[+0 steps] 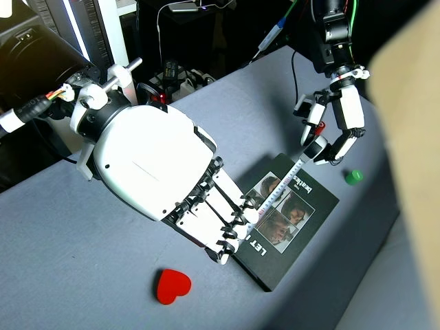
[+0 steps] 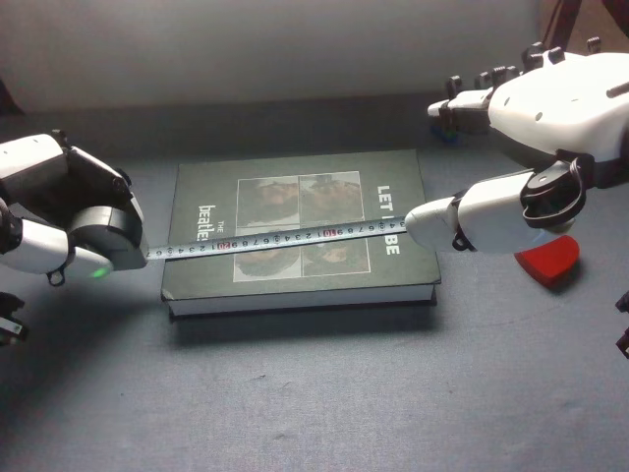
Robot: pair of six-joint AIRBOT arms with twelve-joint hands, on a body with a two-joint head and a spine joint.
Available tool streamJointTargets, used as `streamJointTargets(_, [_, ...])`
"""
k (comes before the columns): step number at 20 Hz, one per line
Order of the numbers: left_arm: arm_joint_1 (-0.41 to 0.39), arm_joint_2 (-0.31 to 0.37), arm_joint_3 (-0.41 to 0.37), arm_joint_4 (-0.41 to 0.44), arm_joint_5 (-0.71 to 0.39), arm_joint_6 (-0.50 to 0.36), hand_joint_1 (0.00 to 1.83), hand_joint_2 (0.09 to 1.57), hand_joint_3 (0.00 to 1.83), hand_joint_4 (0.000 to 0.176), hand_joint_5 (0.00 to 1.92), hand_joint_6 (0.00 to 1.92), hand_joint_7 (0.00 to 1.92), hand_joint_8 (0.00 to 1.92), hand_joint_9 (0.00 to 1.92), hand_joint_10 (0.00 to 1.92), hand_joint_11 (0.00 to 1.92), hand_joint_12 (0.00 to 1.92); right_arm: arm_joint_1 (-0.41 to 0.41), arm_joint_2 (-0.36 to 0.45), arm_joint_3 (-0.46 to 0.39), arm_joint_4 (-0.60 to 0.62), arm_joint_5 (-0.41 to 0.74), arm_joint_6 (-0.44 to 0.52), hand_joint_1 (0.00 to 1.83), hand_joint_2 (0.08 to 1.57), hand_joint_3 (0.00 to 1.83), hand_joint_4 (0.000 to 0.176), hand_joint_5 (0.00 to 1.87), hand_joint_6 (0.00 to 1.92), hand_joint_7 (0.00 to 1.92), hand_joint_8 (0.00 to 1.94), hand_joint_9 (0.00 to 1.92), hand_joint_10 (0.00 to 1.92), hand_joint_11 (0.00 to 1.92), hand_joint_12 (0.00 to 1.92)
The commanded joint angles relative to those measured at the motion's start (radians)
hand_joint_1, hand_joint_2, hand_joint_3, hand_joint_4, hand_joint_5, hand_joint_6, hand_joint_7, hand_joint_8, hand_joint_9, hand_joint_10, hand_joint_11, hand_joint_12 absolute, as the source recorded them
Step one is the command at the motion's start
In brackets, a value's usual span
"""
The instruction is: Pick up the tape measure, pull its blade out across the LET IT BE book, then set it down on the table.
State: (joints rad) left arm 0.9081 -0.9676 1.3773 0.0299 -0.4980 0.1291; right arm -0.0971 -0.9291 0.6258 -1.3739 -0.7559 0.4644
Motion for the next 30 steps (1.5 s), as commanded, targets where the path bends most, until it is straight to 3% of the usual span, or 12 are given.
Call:
streamJointTargets(1, [-0.007,0.000,0.009,-0.023,-0.109,-0.008,1.37,1.10,0.00,0.000,0.97,0.82,0.91,1.03,1.07,1.11,1.07,0.93,0.014,0.004,-0.003,-0.070,0.004,0.007,0.29,1.04,0.00,0.000,0.26,0.01,0.35,0.01,0.35,0.00,0.04,0.86])
streamJointTargets(6, [-0.005,-0.009,0.028,-0.022,-0.135,-0.008,1.38,1.09,0.00,0.000,0.94,0.83,0.97,0.96,1.09,1.07,1.06,0.91,0.014,0.004,-0.003,-0.070,0.005,0.009,0.30,1.05,0.00,0.000,0.24,0.00,0.35,0.00,0.36,0.01,0.03,0.86])
streamJointTargets(14, [-0.003,-0.012,0.039,-0.011,-0.147,-0.009,1.37,1.12,0.00,0.000,0.93,0.91,0.83,1.09,1.01,1.18,1.06,0.93,0.014,0.004,-0.005,-0.070,0.007,0.009,0.28,1.09,0.01,0.000,0.24,0.00,0.35,0.00,0.37,0.00,0.01,0.85])
streamJointTargets(20, [-0.001,-0.012,0.032,-0.011,-0.153,-0.009,1.38,1.11,0.00,0.000,0.95,0.86,0.89,1.03,1.02,1.16,1.04,0.93,0.013,0.004,-0.006,-0.070,0.010,0.010,0.30,1.08,0.00,0.000,0.26,0.01,0.35,0.00,0.37,0.00,0.04,0.86])
streamJointTargets(30, [-0.092,0.071,-0.079,0.025,-0.105,-0.011,1.38,1.10,0.00,0.000,0.93,0.91,0.91,1.00,1.04,1.11,1.05,0.92,0.012,0.004,-0.009,-0.070,0.009,0.011,0.29,1.07,0.00,0.000,0.31,0.02,0.39,0.01,0.40,0.01,0.06,0.87])
